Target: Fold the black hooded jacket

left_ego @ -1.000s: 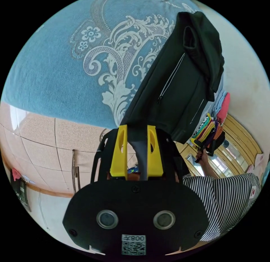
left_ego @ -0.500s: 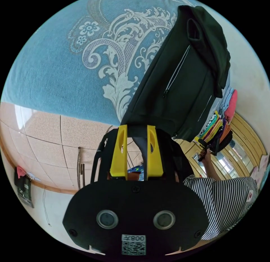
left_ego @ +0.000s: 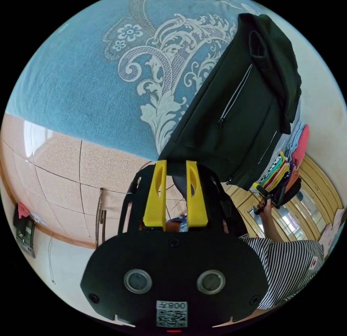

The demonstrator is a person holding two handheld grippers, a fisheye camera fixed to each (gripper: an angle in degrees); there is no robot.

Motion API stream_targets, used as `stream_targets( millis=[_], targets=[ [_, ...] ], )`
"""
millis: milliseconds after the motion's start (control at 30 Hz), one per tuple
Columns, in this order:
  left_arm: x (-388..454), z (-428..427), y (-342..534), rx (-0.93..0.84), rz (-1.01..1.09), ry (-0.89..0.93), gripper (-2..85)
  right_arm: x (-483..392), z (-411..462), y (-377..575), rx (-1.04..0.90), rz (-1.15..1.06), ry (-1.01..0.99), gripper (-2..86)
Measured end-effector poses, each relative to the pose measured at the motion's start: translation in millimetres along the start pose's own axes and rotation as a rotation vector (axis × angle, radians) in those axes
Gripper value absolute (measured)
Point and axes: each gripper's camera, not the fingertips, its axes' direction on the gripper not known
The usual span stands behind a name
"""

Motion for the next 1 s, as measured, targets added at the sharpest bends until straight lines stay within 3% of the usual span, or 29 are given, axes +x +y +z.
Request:
stream_targets(
  millis=[567, 1000],
  targets=[
    [-48.4, 29.3, 14.9, 0.002, 0.063, 0.018, 11.8, -41.2, 21.0, 39.6, 0.037, -0.057, 0.026, 7.0],
    [-71.6, 69.5, 14.2, -0.06, 0.191, -0.012, 8.5, -78.4, 36.9, 72.6, 0.081, -0.146, 0.108, 7.3]
  ],
)
